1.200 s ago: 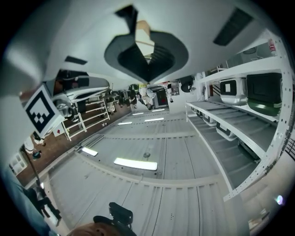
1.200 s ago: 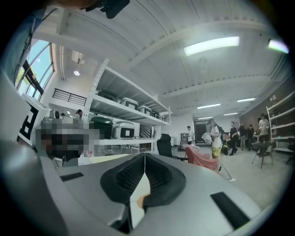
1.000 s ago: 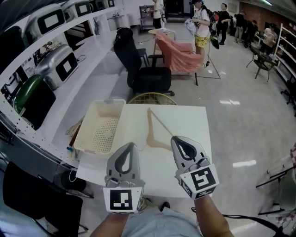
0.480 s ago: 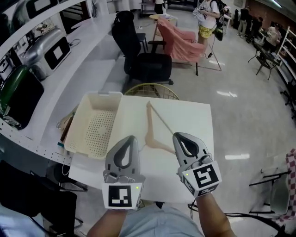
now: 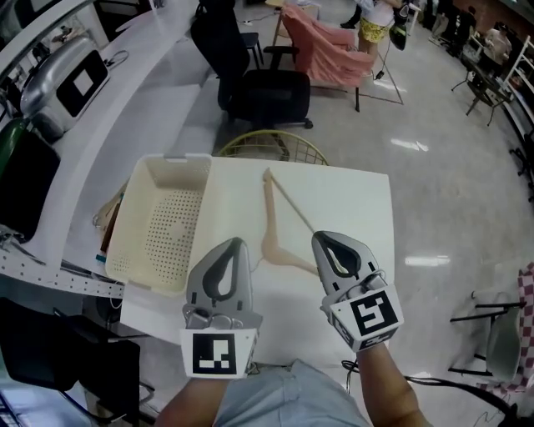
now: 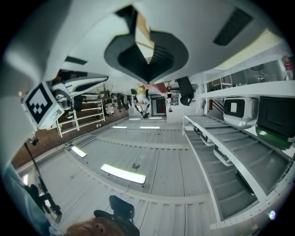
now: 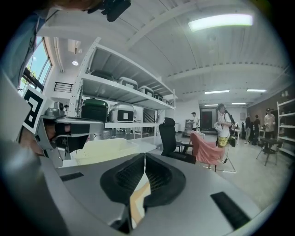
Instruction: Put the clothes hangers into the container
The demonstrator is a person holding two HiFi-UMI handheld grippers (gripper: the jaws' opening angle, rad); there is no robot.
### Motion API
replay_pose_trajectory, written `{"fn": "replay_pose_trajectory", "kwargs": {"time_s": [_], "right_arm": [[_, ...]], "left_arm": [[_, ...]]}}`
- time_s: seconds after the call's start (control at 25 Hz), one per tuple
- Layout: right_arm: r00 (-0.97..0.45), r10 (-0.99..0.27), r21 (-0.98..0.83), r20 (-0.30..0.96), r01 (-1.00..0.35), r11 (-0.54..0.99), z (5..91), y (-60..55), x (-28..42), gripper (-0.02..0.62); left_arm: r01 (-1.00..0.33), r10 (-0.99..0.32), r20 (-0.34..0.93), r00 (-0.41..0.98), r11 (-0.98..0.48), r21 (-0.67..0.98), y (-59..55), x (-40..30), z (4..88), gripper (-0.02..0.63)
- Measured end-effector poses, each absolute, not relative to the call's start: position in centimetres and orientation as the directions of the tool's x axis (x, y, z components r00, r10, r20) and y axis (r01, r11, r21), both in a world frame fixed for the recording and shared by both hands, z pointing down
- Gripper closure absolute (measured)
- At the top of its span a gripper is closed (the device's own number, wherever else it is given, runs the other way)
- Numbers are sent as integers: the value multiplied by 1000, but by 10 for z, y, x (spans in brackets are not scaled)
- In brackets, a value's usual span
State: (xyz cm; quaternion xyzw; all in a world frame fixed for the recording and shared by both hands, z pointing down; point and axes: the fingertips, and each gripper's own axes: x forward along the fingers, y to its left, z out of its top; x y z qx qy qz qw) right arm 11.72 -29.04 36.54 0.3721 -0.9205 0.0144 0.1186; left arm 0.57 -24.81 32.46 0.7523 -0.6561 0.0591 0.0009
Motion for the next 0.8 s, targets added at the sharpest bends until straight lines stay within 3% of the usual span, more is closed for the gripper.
{"fn": "replay_pose_trajectory", "kwargs": {"time_s": [0.8], "right_arm": [[-681,-499,-85,536,-632,770,543,-305,101,571]], "left_arm": [[-981,-938,288,191,-187,44,-294,0,422,595]]}}
